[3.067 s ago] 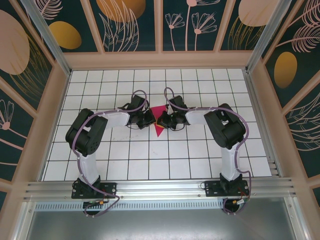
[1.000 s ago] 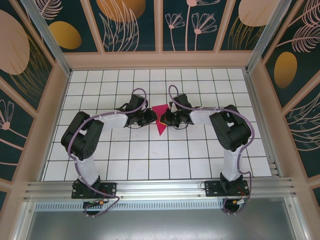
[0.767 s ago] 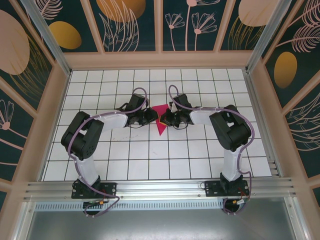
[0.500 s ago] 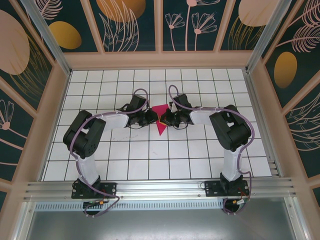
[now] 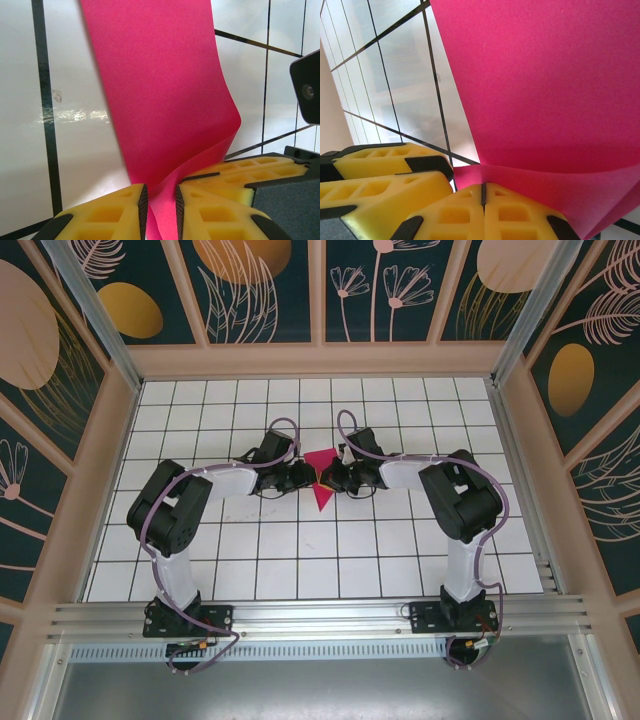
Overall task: Fold a paper plane with a square sheet of paper (pick it up from the middle)
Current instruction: Third fold the triangle at the center of the table.
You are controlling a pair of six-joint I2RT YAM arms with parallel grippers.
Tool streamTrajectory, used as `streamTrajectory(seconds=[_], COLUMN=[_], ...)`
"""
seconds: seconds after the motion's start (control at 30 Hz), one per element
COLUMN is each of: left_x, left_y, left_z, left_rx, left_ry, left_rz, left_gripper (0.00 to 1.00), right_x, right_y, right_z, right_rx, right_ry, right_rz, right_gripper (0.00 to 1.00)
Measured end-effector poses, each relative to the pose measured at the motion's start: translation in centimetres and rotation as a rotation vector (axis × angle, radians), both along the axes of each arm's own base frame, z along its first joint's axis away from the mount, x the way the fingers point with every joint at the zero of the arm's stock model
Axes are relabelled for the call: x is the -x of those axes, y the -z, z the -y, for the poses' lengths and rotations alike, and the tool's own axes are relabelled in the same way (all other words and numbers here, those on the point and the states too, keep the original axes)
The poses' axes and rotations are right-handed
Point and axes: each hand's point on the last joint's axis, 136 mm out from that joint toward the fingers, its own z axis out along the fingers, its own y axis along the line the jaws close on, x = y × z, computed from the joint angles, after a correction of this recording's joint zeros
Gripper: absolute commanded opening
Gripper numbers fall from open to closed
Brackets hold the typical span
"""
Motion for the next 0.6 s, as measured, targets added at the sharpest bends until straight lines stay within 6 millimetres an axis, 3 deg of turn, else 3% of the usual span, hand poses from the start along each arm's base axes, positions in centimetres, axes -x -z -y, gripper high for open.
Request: streamTrajectory(seconds=[0.37, 0.6], left_x=[0.04, 0.36], left_y=[0.04, 0.64], left_z=[-0.01, 0.35], left_rx=[-0.009, 0.010], left_ry=[0.019, 0.037], left_rz=[0.014, -0.002], left_gripper=[0.28, 0.21], right_x=[0.15, 0.16], right_y=[0.18, 0.19], right_z=[0.09, 0.10], right_rx=[0.003, 0.003], right_ry=[0.000, 0.000], right_rz=[-0.005, -0.005], right_gripper=[0.00, 0.00])
